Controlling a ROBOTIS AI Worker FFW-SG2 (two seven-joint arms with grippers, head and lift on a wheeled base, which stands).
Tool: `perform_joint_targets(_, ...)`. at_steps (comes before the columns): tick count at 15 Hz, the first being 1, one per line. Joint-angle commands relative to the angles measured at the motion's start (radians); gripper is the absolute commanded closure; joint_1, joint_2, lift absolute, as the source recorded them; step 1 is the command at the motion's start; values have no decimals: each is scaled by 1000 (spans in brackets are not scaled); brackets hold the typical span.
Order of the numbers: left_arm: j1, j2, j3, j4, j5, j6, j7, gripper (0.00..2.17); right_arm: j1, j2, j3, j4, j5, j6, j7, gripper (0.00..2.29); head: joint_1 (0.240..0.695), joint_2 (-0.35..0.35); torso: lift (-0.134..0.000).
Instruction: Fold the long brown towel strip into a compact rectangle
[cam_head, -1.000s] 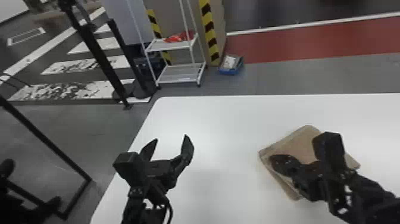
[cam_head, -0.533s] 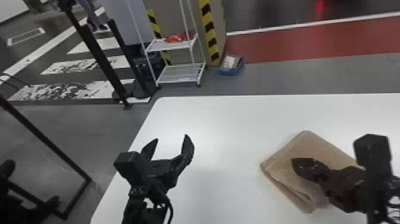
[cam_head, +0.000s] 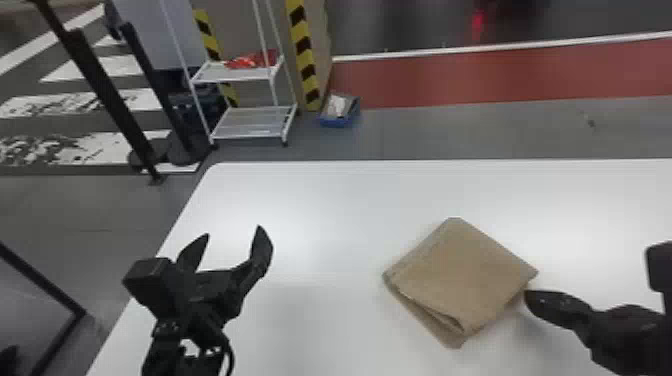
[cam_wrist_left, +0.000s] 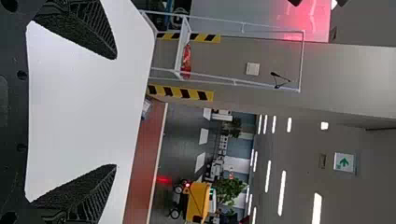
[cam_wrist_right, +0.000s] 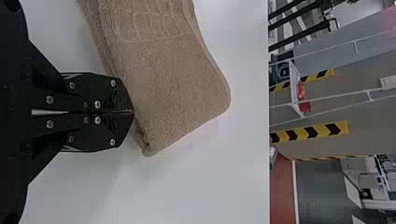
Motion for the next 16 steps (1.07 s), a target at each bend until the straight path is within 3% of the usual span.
perform_joint_targets(1,-2,-3,-5,-1,-2,1,0,39,-41,8,19,52,15,-2,-8,1865,695,187,-116)
perform_joint_targets(6,18,-3,5,-16,-2,1,0,39,-182,24,111,217,35,-42,-57,1862,695,189,-116)
perform_joint_targets(14,35,-3,3,-36,-2,1,3,39,-402,122,241,533,40,-272,-149,1862,695,267,-116)
perform_joint_targets(16,35,-3,3,-36,-2,1,3,39,-439,134,270,598,40,-324,-174,1862,695,274,-116)
